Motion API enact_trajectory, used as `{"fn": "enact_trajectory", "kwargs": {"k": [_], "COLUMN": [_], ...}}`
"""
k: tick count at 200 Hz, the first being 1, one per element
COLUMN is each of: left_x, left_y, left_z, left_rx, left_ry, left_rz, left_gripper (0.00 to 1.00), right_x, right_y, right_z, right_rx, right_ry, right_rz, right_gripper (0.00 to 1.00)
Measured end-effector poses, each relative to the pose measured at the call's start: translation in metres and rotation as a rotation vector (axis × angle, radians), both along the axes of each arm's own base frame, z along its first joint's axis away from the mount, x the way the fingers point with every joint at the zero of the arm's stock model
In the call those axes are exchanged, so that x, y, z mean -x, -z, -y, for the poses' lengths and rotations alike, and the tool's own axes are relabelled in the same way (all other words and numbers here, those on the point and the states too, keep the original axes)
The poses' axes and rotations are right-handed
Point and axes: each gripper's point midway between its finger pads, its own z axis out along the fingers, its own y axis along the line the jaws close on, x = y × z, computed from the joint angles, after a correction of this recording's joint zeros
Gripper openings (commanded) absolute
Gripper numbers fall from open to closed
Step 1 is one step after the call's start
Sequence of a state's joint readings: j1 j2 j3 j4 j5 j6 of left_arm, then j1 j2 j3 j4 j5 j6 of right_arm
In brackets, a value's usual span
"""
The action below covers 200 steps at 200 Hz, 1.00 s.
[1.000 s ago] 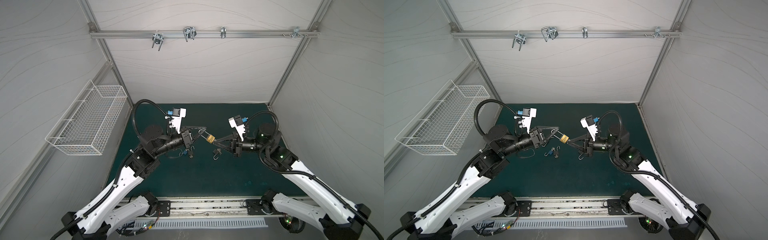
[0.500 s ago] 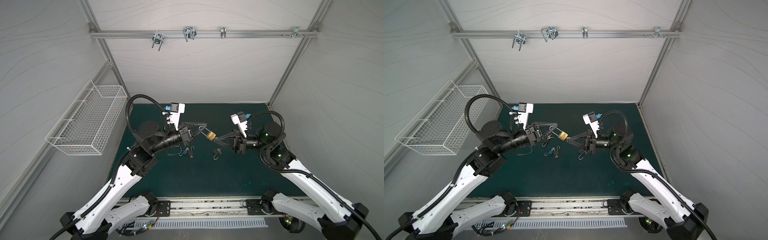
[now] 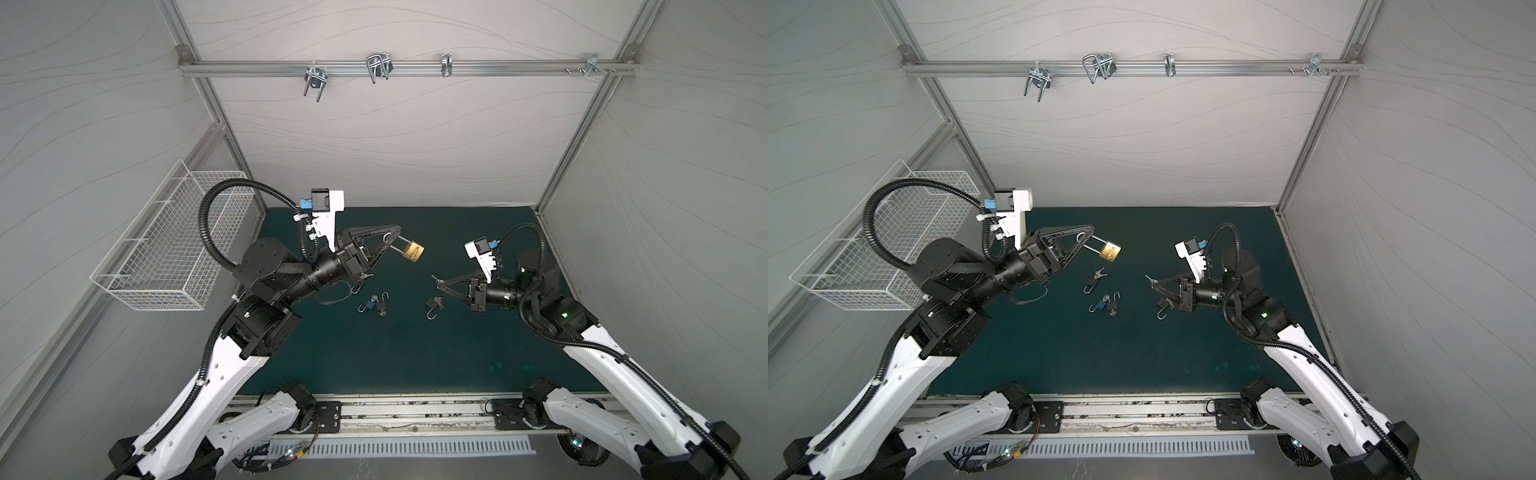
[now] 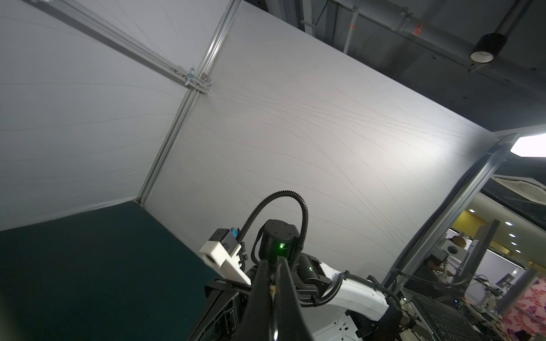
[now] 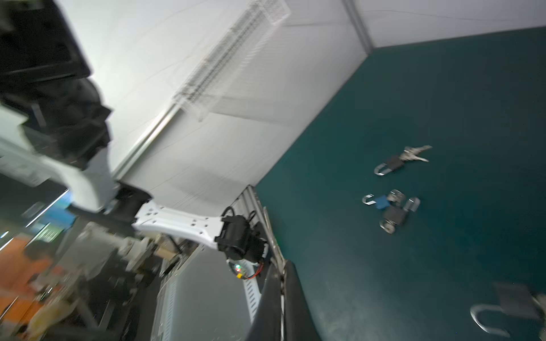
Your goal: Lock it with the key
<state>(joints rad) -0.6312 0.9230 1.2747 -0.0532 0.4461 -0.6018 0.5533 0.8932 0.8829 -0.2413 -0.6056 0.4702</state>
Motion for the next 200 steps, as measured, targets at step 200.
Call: {"fn": "enact_trajectory", "kwargs": {"k": [200], "left_x": [-0.068], "left_y": [0.248], "left_z": [0.035], "left_rx": [-0.543], "left_ry": [-0.056], "left_rz": [-0.537], "left_gripper": [0.0], "right_x": [-0.11], "right_y": [0.251], "right_z": [0.152], "right_rx": [0.448], "right_ry": [0.66], "right_rz": [-0.859], "right_gripper": [0.0]}}
